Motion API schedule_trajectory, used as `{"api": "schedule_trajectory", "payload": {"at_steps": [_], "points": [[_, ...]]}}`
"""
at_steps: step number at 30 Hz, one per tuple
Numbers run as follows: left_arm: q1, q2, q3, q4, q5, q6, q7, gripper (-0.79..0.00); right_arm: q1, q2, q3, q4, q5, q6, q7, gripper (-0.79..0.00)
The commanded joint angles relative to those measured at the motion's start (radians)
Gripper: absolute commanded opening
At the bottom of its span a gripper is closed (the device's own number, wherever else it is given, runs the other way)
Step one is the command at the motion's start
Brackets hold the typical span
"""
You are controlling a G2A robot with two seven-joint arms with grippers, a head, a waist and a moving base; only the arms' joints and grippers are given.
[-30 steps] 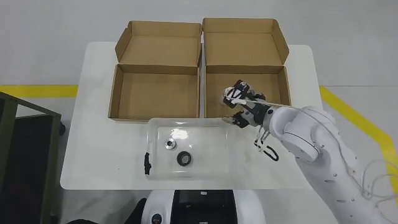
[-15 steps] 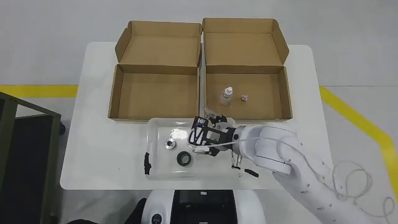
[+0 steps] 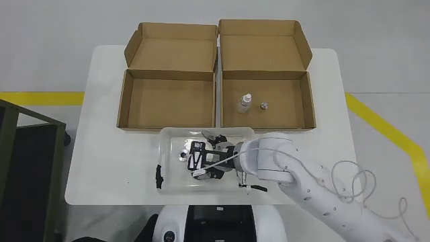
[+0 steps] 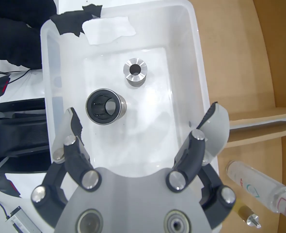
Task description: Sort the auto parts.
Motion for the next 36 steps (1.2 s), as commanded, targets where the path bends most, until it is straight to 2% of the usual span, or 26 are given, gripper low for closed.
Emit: {"api": "schedule_trajectory", "payload": {"at_steps": [1,21,33,36], "points": [[0.0,0.0,0.0,0.0,0.0,0.0,0.0,0.0,0.0,-0.001,-0.005,0.004,0.002,-0.009,0.001,0.0],[0.0,0.0,0.0,0.0,0.0,0.0,0.0,0.0,0.038,-0.021,-0.065,0.121,0.007,-0.042,0.007,0.0],[0.0,0.0,0.0,0.0,0.0,0.0,0.0,0.0,0.095,-0.063,-0.156,0.196,0.01,-0.042,0.001,0.0],[0.0,0.0,0.0,0.0,0.0,0.0,0.0,0.0,0.109,-0.075,-0.182,0.212,0.018,-0.049,0.007,-0.025]]}}
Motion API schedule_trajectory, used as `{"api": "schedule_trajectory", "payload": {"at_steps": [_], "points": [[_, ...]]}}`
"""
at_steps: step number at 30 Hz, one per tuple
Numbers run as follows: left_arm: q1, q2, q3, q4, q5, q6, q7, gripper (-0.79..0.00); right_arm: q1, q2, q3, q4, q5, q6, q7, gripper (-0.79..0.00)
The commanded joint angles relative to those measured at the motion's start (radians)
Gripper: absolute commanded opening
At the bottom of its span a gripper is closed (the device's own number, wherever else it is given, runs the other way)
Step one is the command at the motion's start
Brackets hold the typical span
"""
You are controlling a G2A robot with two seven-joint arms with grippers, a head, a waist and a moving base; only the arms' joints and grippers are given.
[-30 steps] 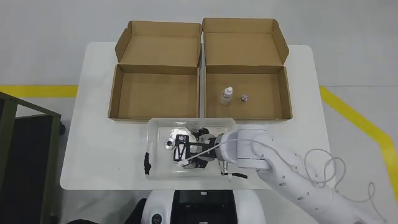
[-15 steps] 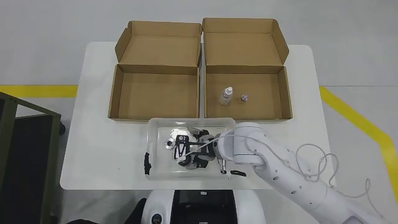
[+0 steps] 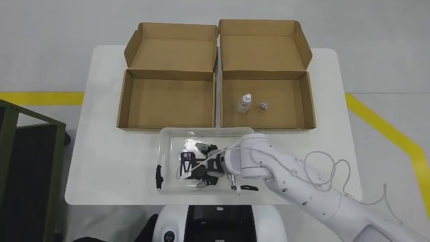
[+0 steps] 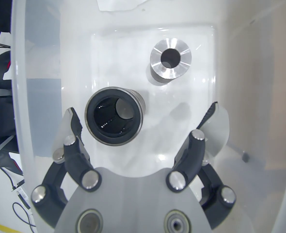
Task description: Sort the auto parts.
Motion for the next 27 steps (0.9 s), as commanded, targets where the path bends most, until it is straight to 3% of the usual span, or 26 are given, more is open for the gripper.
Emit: {"api": "schedule_trajectory", "payload": {"at_steps": [1,2,4,5,10,14,15,18,27], "points": [[0.0,0.0,0.0,0.0,0.0,0.0,0.0,0.0,0.009,-0.008,-0.016,0.01,0.007,-0.006,0.007,-0.043],[0.0,0.0,0.0,0.0,0.0,0.0,0.0,0.0,0.013,-0.011,-0.025,0.013,0.01,-0.009,0.011,-0.111],[0.0,0.0,0.0,0.0,0.0,0.0,0.0,0.0,0.02,-0.018,-0.037,0.021,0.015,-0.01,0.015,-0.345],[0.0,0.0,0.0,0.0,0.0,0.0,0.0,0.0,0.023,-0.022,-0.043,0.024,0.017,-0.011,0.016,-0.413],[0.0,0.0,0.0,0.0,0.0,0.0,0.0,0.0,0.039,-0.035,-0.06,0.043,0.024,-0.011,0.019,-0.465],[0.0,0.0,0.0,0.0,0.0,0.0,0.0,0.0,0.052,-0.04,-0.06,0.045,0.032,-0.017,0.031,-0.551],[0.0,0.0,0.0,0.0,0.0,0.0,0.0,0.0,0.054,-0.04,-0.056,0.044,0.034,-0.018,0.034,-0.64],[0.0,0.0,0.0,0.0,0.0,0.0,0.0,0.0,0.056,-0.037,-0.042,0.038,0.04,-0.02,0.043,-0.785],[0.0,0.0,0.0,0.0,0.0,0.0,0.0,0.0,0.019,-0.008,0.034,-0.026,0.065,-0.043,0.035,-0.785]]}}
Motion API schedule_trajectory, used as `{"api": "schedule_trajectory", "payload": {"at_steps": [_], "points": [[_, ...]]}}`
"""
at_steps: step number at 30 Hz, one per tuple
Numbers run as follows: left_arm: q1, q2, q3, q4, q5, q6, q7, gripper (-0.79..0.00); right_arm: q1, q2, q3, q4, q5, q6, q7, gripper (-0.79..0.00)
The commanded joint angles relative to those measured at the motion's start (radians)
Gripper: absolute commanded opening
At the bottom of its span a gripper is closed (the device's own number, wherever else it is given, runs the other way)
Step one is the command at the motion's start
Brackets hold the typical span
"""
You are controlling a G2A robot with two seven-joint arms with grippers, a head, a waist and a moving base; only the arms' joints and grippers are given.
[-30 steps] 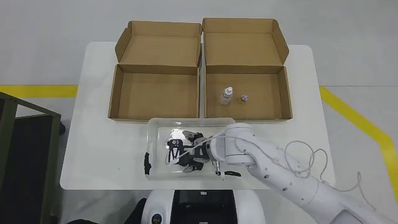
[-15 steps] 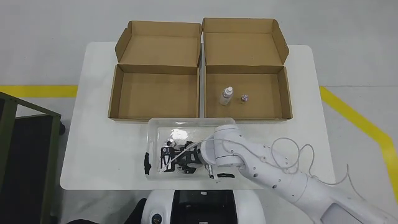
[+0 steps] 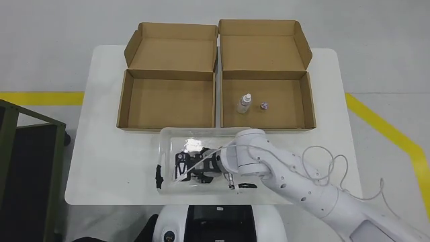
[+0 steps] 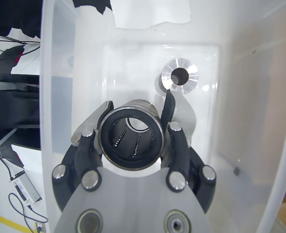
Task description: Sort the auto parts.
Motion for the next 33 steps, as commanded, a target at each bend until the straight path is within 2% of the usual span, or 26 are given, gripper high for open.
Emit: {"api": "schedule_trajectory", "payload": {"at_steps": [1,16,26,33], "points": [[0.0,0.0,0.0,0.0,0.0,0.0,0.0,0.0,-0.013,0.009,0.026,-0.012,0.004,-0.002,-0.009,-0.785],[0.0,0.0,0.0,0.0,0.0,0.0,0.0,0.0,-0.135,0.08,0.248,-0.14,0.082,-0.033,-0.078,-0.785],[0.0,0.0,0.0,0.0,0.0,0.0,0.0,0.0,-0.186,0.106,0.362,-0.162,0.207,-0.078,-0.192,-0.785],[0.0,0.0,0.0,0.0,0.0,0.0,0.0,0.0,-0.207,0.116,0.415,-0.172,0.257,-0.048,-0.249,-0.785]]}}
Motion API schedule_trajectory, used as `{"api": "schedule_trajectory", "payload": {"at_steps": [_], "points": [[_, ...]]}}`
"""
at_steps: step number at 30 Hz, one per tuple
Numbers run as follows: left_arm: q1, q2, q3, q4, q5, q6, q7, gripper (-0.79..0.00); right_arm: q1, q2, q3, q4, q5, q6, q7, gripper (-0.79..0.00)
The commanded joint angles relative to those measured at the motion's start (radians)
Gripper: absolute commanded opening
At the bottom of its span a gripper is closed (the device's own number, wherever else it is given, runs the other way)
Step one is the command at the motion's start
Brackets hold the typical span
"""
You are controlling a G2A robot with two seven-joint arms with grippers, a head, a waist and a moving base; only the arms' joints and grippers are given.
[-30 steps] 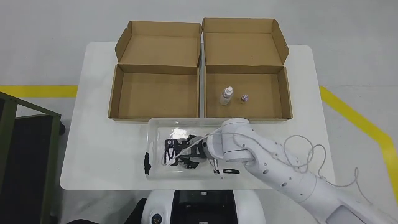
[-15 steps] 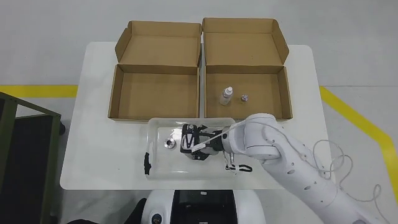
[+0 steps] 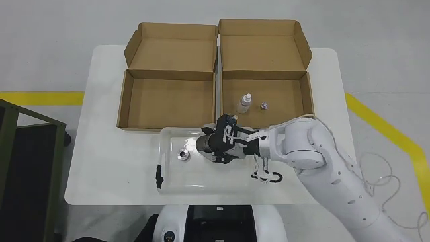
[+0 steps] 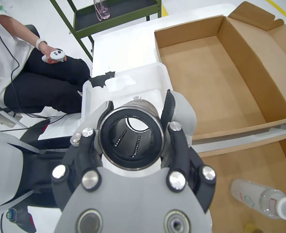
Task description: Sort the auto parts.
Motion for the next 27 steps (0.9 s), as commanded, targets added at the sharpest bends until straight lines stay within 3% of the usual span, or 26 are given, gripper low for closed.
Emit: {"api": "schedule_trajectory", "payload": {"at_steps": [1,18,27], "points": [[0.0,0.0,0.0,0.0,0.0,0.0,0.0,0.0,-0.002,0.002,0.01,0.002,0.014,0.006,-0.016,-0.785],[0.0,0.0,0.0,0.0,0.0,0.0,0.0,0.0,-0.034,0.006,0.059,0.059,0.112,0.013,-0.174,-0.785],[0.0,0.0,0.0,0.0,0.0,0.0,0.0,0.0,0.015,-0.004,0.01,0.031,-0.017,0.129,-0.13,-0.785]]}}
